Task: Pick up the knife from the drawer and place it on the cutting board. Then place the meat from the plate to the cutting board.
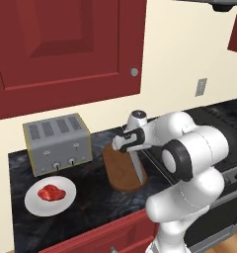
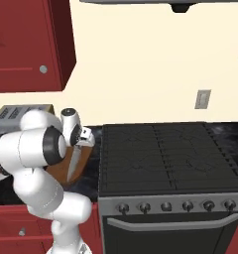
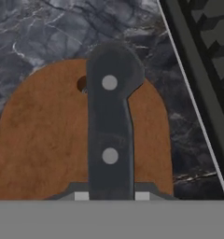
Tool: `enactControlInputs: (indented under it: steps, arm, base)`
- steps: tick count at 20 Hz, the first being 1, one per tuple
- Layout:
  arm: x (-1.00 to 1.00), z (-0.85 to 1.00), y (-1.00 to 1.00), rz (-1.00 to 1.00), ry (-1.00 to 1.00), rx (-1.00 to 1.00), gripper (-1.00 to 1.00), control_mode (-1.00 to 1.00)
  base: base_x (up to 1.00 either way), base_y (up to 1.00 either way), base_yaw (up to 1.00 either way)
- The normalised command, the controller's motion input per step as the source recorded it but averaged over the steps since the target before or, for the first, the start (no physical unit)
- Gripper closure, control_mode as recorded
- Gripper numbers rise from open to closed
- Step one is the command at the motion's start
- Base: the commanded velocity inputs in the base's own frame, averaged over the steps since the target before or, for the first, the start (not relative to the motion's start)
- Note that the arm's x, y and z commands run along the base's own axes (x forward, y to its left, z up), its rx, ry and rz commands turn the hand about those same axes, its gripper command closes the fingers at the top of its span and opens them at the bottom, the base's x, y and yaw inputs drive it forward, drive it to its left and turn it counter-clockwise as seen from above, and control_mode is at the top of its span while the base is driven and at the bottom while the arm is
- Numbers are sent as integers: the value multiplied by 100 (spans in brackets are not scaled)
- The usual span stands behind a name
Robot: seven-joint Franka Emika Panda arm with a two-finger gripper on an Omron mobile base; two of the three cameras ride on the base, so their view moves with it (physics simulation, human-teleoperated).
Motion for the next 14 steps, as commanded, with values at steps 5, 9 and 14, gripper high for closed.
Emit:
enactControlInputs:
  steps: [5,9,14]
  arm:
    - [22,-13,0,-10,0,0,100,-100]
    - [22,-13,0,-3,0,0,100,-100]
    - [15,-26,0,0,0,0,100,-100]
  base:
    - [0,0,0]
    - [0,0,0]
    - [0,0,0]
